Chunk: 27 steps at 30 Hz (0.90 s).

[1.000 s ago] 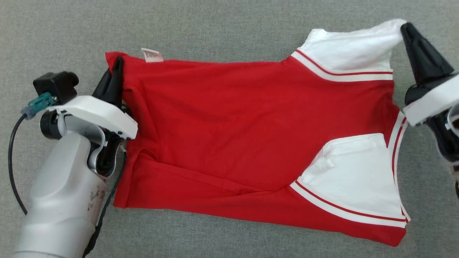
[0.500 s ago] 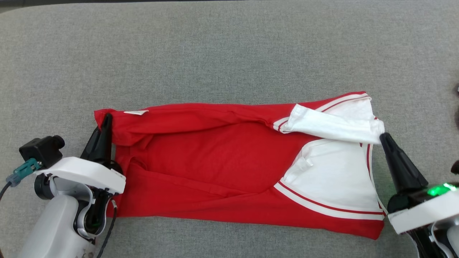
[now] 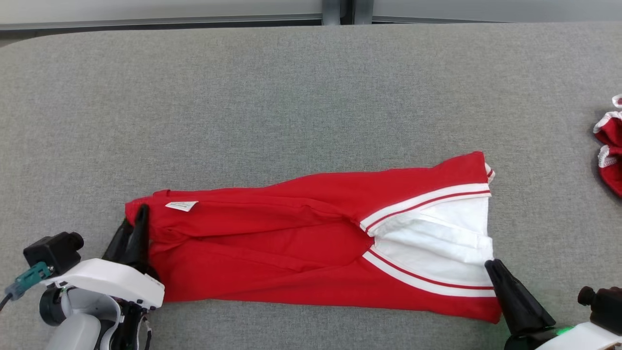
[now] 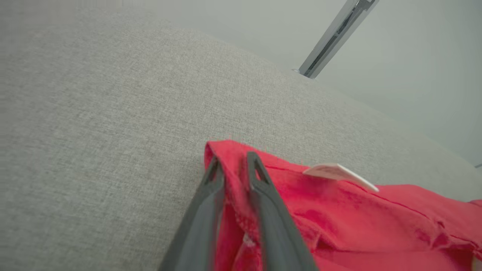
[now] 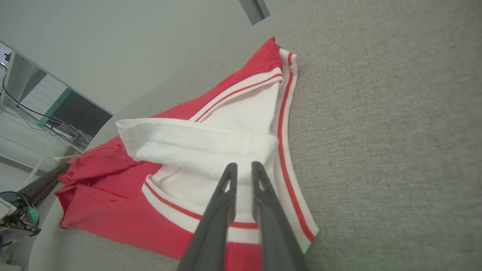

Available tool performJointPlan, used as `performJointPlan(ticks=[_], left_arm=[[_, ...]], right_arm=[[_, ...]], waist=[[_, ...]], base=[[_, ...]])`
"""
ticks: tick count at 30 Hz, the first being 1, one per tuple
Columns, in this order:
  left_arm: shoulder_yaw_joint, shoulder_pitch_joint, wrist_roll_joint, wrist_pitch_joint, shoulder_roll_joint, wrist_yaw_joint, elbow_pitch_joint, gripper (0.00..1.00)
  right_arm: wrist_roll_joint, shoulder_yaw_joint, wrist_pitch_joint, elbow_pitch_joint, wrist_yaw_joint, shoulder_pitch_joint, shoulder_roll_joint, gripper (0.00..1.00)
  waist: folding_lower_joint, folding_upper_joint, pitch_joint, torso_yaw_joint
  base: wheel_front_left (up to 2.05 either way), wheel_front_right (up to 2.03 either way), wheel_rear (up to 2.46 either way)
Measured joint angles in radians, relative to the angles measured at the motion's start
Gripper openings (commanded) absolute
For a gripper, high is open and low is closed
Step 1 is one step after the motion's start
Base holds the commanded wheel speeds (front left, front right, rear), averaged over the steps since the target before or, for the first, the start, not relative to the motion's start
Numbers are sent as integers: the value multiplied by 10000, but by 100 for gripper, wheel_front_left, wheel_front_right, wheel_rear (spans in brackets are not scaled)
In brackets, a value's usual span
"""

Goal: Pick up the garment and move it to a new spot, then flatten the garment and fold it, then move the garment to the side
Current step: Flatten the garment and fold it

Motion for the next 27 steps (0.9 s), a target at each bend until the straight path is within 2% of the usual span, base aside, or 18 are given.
performJointPlan(ticks=[4, 8, 13, 17, 27], left_arm=[[132, 267, 546, -895, 27, 445, -144, 100], [167, 428, 1384, -1528, -94, 805, -617, 100], [268, 468, 2594, -1689, -328, 980, -1576, 100], [341, 650, 3432, -1705, -610, 984, -2347, 100], [232, 1440, 4054, -1705, -815, 1049, -2424, 100]], right_arm=[[-915, -178, -192, -205, 0, -99, 127, 100], [-2307, -1174, -775, -510, 0, -437, 510, 100], [-3820, -2309, -940, -955, 0, -763, 1183, 100], [-4681, -2646, -715, -1158, 0, -829, 1590, 100], [-4980, -2686, -330, -1187, 0, -586, 1912, 100]], waist=[[0, 0, -124, -124], [0, 0, -271, -234], [0, 0, -492, -275], [0, 0, -712, -300], [0, 0, -1177, -385]], base=[[0, 0, 0], [0, 0, 0], [0, 0, 0], [0, 0, 0], [0, 0, 0]])
